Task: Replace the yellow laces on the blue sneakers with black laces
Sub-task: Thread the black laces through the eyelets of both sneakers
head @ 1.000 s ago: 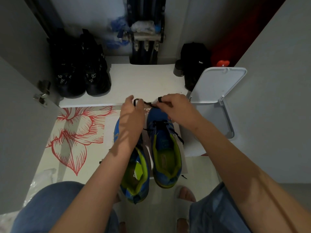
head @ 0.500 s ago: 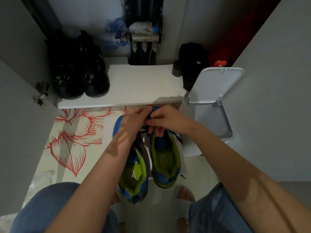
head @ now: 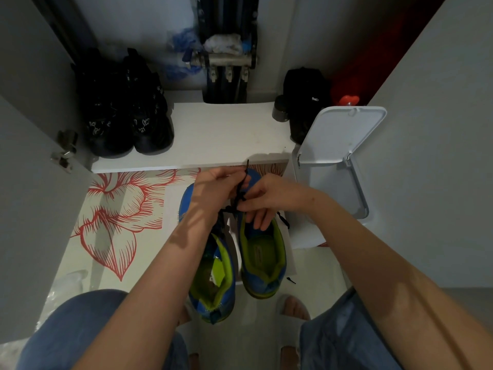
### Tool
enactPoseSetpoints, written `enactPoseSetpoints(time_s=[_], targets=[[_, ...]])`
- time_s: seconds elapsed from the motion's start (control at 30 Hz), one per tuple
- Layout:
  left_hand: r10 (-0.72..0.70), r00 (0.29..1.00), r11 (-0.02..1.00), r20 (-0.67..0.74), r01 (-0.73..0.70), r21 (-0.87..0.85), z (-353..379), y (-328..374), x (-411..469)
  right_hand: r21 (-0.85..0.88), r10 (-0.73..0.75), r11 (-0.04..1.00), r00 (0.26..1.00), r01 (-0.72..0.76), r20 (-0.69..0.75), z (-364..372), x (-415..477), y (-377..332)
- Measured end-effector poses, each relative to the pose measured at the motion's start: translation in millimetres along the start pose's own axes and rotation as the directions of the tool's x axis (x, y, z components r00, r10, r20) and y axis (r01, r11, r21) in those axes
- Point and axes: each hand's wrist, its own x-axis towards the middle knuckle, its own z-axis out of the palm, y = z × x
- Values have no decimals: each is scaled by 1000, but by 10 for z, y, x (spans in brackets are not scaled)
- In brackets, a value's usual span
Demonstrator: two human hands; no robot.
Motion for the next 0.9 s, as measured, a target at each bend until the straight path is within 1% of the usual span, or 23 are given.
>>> enactPoseSetpoints(time_s=[0.07, 0.13, 0.17, 0.27, 0.33, 0.4, 0.5, 0.67, 0.83, 0.9], targets=[[-5, 1000, 1000, -28, 5, 22, 19, -10, 2, -85, 95, 991, 993, -100, -66, -135, -45, 51], [16, 1000, 991, -27, -13, 130, 26, -56, 20, -143, 191, 965, 963, -219, -189, -244, -59, 153], [26, 1000, 982, -5, -24, 190, 27, -88, 26, -151, 241, 949, 945, -277, -219, -258, -61, 194], [41, 997, 929, 67, -63, 365, 38, -200, 34, -185, 353, 904, 917, -385, -185, -160, -20, 261], [85, 991, 863, 100, -124, 490, 61, -281, 35, -199, 353, 899, 914, -391, -200, -89, 33, 282], [118, 985, 793, 122, -168, 586, 94, -361, 26, -167, 339, 909, 910, -382, -238, -76, 68, 287], [180, 971, 664, 156, -237, 709, 138, -447, 25, -168, 317, 915, 911, -367, -266, -159, 81, 321], [216, 956, 533, 199, -286, 796, 196, -512, 35, -33, 349, 931, 913, -364, -213, -250, 28, 365], [219, 951, 444, 219, -297, 845, 254, -602, 37, -35, 336, 936, 918, -351, -211, -245, 41, 360], [228, 952, 454, 206, -291, 842, 255, -616, 44, -38, 330, 938, 921, -345, -207, -250, 47, 362]])
